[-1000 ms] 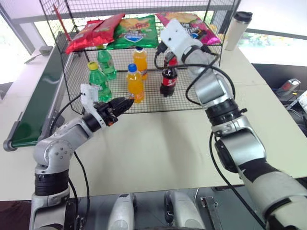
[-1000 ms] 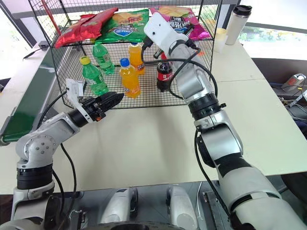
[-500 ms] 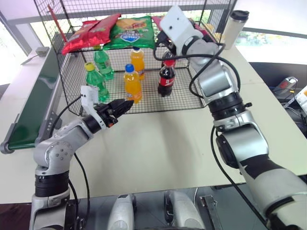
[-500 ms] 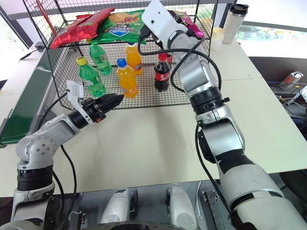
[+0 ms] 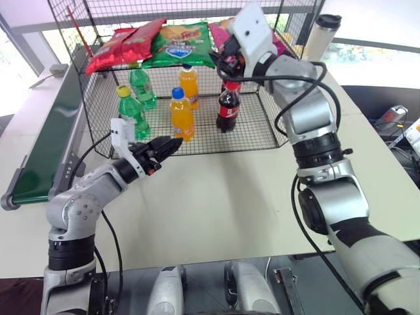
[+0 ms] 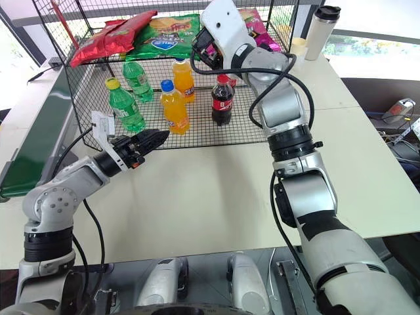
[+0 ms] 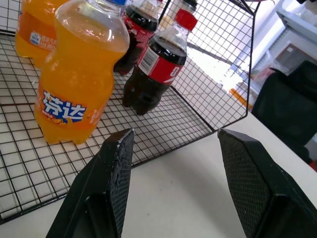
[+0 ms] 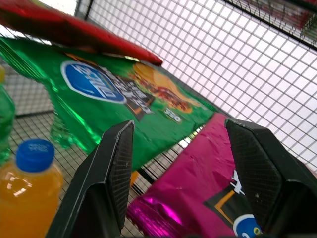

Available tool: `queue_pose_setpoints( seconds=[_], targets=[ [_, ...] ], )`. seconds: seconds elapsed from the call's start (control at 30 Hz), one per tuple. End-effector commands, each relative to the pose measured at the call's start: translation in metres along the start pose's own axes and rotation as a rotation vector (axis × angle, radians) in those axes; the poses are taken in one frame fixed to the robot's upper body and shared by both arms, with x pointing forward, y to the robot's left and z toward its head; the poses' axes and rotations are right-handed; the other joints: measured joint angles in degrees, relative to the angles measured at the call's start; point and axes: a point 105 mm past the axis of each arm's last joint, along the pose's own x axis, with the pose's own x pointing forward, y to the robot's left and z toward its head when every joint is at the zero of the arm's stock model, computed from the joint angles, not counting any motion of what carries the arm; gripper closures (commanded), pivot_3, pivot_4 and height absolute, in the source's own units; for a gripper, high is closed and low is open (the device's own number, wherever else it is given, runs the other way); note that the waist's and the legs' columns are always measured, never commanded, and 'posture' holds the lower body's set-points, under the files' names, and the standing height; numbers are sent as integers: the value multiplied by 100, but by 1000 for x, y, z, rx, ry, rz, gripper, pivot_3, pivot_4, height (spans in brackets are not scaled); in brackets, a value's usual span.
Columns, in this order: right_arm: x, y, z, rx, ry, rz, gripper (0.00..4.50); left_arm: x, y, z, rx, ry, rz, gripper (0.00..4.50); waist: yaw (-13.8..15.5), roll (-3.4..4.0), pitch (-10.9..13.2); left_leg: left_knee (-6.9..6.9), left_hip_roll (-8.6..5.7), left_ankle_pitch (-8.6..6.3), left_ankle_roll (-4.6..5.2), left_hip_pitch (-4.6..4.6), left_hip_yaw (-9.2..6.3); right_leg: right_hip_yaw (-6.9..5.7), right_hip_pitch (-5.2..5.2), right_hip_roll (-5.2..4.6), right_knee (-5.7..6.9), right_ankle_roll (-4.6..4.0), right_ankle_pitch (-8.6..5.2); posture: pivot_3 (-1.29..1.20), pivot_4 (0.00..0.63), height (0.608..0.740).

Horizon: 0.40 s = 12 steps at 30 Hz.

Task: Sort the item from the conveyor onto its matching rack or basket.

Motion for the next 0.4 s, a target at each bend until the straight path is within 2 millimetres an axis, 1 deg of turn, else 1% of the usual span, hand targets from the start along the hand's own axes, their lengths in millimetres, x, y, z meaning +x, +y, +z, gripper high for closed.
queue_pose_setpoints(
  seconds=[0.03,0.07,0.13,0.23,0.27,0.3,0.37,0.4],
  targets=[
    [-21,-10,48,60,-207,12,1524,-8,-5,18,119,-79,6,1711,8,0,0,-1,0,0,0,-1,0,0,0,0,-1,0,0,0,150,733],
    [-28,-10,54,95,-241,30,1524,-11,-4,20,121,-78,7,1711,10,0,0,0,0,0,0,-2,0,0,-1,-1,-1,0,0,0,150,733],
    [-46,-17,67,186,-320,50,1524,-15,-3,27,162,-85,27,1711,28,-1,0,0,0,0,0,-2,0,-1,-1,-1,0,0,0,0,150,733],
    [-73,-26,70,260,-350,70,1524,-23,-4,34,199,-72,43,1711,38,-1,0,5,0,0,0,-3,-2,-5,2,-3,0,0,0,0,150,733],
    [-84,-30,68,286,-343,77,1524,-26,-5,36,210,-67,41,1711,38,-1,0,8,0,0,0,-3,-2,-6,4,-4,-1,0,0,0,150,733],
    [-100,-33,59,321,-311,99,1524,-31,-7,38,228,-52,48,1711,43,-3,-1,8,-1,0,0,-2,-1,-6,5,-6,-3,-1,-1,0,150,733],
    [-127,-34,37,372,-218,129,1524,-38,-10,41,270,-33,59,1711,53,-5,-1,6,-1,0,-1,-3,-2,-8,10,-7,-12,-13,-8,0,150,733],
    [-140,-33,23,398,-160,139,1524,-41,-10,42,277,-26,78,1711,53,-5,-1,1,-1,-1,0,-2,-2,-9,14,-9,-23,-18,-11,0,150,733]
  ],
)
